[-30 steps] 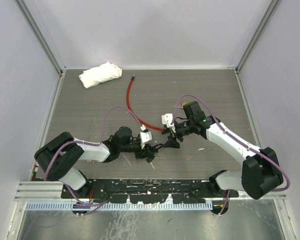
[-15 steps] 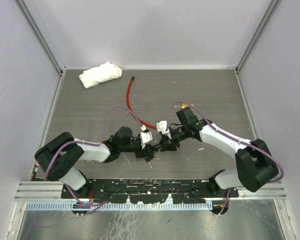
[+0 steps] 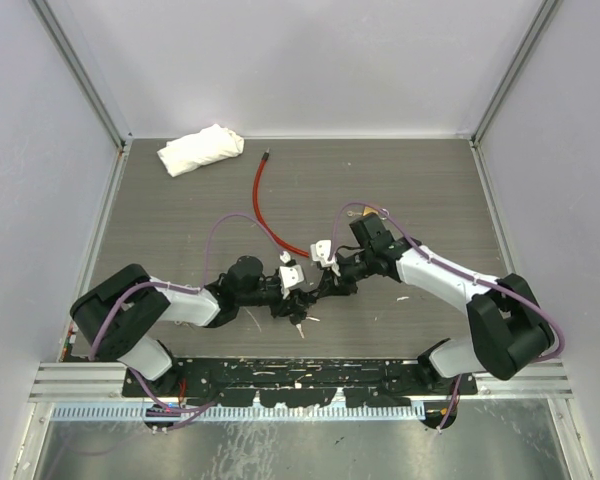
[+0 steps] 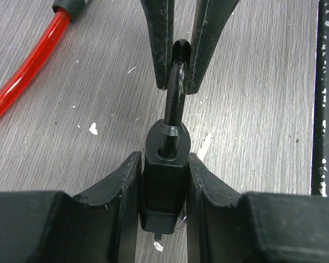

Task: Lock with the key
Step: Lock the lock.

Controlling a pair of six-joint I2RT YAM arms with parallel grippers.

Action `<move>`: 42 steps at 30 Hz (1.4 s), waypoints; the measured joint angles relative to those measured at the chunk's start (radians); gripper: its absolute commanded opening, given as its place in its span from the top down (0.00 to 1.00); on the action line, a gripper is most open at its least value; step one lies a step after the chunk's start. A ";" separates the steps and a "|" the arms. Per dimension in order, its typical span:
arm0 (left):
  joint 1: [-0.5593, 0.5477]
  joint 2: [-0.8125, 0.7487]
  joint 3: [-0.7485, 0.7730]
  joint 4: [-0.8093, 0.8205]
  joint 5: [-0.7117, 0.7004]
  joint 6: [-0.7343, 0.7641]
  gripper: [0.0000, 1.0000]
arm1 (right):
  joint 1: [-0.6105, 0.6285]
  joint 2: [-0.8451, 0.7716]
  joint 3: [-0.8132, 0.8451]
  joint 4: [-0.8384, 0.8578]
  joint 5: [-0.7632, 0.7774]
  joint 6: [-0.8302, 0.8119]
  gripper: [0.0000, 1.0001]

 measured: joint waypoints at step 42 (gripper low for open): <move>-0.010 0.239 -0.065 0.580 0.035 -0.357 0.50 | 0.003 -0.090 0.040 -0.171 0.038 -0.063 0.99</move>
